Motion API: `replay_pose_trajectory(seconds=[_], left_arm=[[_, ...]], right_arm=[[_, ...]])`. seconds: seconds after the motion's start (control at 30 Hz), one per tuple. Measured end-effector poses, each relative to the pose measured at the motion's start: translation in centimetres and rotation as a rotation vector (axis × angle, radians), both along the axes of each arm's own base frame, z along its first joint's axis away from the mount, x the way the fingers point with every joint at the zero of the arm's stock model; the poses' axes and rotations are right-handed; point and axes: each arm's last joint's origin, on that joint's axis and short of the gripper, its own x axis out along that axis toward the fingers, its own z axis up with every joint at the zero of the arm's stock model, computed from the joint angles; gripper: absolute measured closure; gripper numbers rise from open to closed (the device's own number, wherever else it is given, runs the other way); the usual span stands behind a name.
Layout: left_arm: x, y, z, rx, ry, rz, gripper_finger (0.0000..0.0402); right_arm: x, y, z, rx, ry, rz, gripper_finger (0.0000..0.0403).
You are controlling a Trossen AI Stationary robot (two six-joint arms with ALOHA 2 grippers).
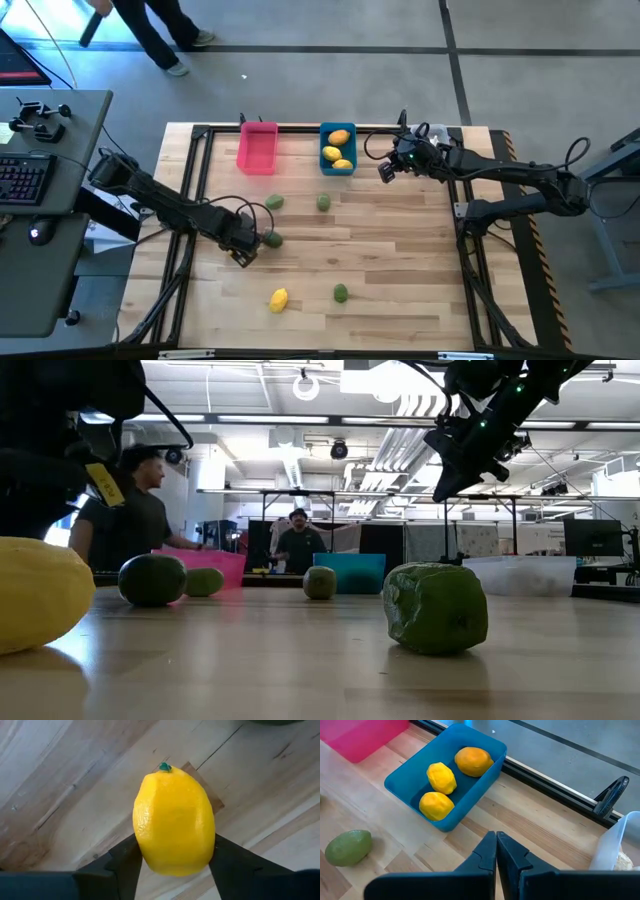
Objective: Sort produce into baskets
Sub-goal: Put the lemon into the blue bin
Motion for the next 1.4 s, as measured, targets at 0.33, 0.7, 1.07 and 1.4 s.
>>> replay_pose_trajectory(seconds=[0.33,0.7,1.07,1.4], left_arm=[[-0.5,0.1,1.4,-0.040,-0.073,0.000,0.0272],[-1.6,2.1,5.6,-0.053,-0.337,0.115,0.0274],[3.2,8.4,9.7,0.119,-0.644,0.218,0.0275],[9.9,14.4,11.8,0.269,-0.766,0.138,0.0275]], right_arm=[[0.0,0.0,0.0,0.000,0.000,0.000,0.0403],[0.1,0.0,0.1,-0.006,-0.016,0.000,0.0403],[0.4,-0.2,0.5,-0.025,-0.063,0.001,0.0403],[0.4,-0.2,0.5,-0.025,-0.063,0.001,0.0403]])
